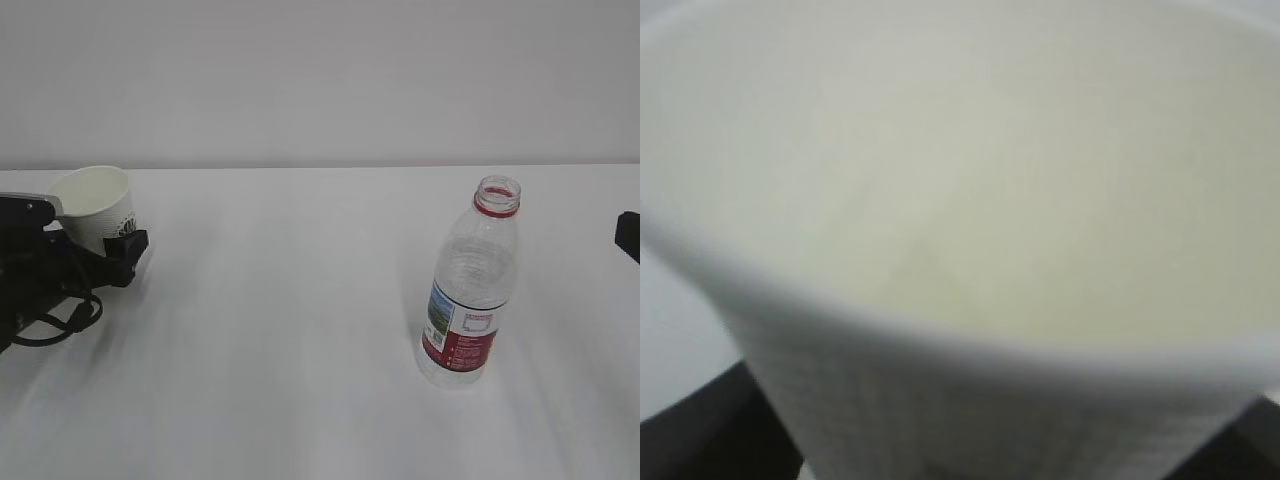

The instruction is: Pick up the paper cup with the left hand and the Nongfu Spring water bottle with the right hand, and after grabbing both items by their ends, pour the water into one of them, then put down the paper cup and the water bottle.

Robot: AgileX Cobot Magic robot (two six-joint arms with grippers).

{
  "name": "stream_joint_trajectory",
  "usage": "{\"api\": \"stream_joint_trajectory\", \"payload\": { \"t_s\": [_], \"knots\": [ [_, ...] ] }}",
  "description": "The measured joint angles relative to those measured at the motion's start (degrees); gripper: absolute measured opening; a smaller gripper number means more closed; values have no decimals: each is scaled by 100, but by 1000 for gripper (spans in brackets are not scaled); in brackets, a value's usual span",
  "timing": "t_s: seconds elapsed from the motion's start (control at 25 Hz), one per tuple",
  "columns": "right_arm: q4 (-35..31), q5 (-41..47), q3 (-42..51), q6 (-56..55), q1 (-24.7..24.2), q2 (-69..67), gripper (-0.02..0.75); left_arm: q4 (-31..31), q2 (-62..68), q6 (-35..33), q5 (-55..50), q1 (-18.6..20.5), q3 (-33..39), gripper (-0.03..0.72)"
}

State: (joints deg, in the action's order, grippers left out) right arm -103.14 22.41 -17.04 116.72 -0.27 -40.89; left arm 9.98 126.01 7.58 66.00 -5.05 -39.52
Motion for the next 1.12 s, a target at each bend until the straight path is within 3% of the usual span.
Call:
{"api": "stream_joint_trajectory", "payload": {
  "t_s": [0.36, 0.68, 1.12],
  "knots": [
    [0, 0, 0, 0, 0, 0, 587, -47, 0, 0, 0, 0, -123, 663],
    [0, 0, 0, 0, 0, 0, 587, -67, -6, 0, 0, 0, -123, 543],
    [0, 0, 0, 0, 0, 0, 587, 306, -6, 26, 0, 0, -123, 534]
  ]
}}
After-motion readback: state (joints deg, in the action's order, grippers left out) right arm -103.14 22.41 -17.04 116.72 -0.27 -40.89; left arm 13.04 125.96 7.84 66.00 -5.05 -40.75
